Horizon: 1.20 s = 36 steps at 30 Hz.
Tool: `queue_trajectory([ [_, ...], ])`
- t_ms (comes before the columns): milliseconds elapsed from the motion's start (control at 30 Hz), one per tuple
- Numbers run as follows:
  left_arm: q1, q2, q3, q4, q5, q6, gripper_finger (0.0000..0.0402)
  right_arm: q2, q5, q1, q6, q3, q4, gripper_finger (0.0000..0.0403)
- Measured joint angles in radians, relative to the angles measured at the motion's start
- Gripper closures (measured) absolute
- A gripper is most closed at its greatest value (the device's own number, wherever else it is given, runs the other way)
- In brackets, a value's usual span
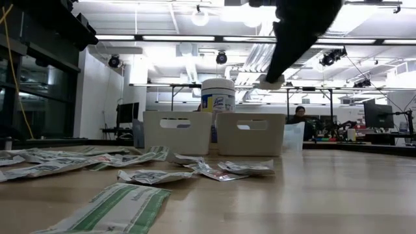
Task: Pick & Place First Aid Supplies
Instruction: Put the band aid into the transparent bin
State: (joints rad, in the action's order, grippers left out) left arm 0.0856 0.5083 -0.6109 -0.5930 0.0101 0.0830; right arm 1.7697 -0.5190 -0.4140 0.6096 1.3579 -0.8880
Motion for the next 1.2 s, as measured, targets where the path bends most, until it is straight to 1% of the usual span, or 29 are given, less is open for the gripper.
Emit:
queue_trajectory([
  [167,0.000,0.000,0.000,0.000,0.000,0.000,0.0283,-0.033,-0.018,0.113,-0.037,0.000,-0.035,0.0403],
  [367,0.000,0.000,0.000,0.001,0.001,0.000,0.0283,-0.066,-0.018,0.299,-0.030,0.000,-0.043,0.0403],
  [533,0.000,0.000,0.000,0.000,0.002,0.004,0.0283,-0.073,0.021,0.465,-0.016,0.001,-0.061,0.0403],
  [633,0.000,0.000,0.000,0.001,0.010,0.009,0.0283,-0.072,0.039,0.556,-0.045,0.001,-0.055,0.0403],
  [933,0.000,0.000,0.000,0.000,0.062,0.052,0.0283,-0.072,0.109,0.791,-0.097,0.001,-0.047,0.0403],
  [1033,0.000,0.000,0.000,0.000,0.088,0.053,0.0283,-0.072,0.136,0.854,-0.163,0.001,-0.028,0.0403],
  [1200,0.000,0.000,0.000,0.000,0.135,0.053,0.0283,-0.072,0.190,0.942,-0.341,0.001,0.025,0.0403],
])
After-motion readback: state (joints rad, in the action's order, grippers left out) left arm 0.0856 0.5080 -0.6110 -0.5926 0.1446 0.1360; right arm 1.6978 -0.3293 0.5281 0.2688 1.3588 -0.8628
